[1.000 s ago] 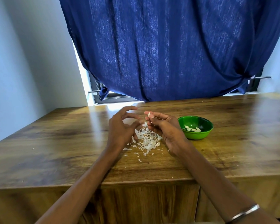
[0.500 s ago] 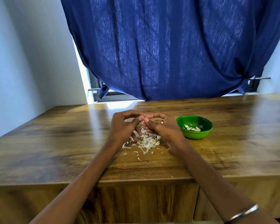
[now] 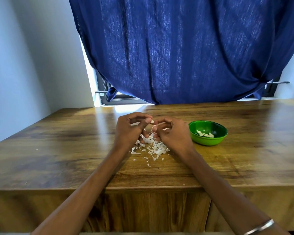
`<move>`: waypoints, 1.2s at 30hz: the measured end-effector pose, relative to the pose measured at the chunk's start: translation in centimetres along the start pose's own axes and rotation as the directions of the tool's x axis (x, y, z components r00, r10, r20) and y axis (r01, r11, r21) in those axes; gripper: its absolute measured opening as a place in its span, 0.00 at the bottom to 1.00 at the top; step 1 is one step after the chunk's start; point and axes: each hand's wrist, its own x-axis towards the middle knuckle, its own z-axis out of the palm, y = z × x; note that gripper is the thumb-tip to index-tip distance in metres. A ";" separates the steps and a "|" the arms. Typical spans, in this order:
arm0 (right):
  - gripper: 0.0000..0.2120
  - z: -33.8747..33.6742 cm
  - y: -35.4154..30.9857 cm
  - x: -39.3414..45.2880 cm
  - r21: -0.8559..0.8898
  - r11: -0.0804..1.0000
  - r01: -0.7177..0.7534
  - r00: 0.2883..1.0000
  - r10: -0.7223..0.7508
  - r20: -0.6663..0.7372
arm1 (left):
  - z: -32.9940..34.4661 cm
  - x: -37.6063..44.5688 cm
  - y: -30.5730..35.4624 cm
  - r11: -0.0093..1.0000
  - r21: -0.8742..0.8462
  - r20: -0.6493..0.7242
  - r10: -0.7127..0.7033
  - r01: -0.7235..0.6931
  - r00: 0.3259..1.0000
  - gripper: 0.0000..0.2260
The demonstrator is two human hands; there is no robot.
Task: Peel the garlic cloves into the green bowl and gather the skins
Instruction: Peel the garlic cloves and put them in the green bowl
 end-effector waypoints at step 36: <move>0.04 -0.1 0.5 0.3 0.085 0.992 0.088 0.991 -0.079 -0.109 | 0.2 0.2 -0.7 0.994 0.096 0.063 0.048 -0.054 0.997 0.02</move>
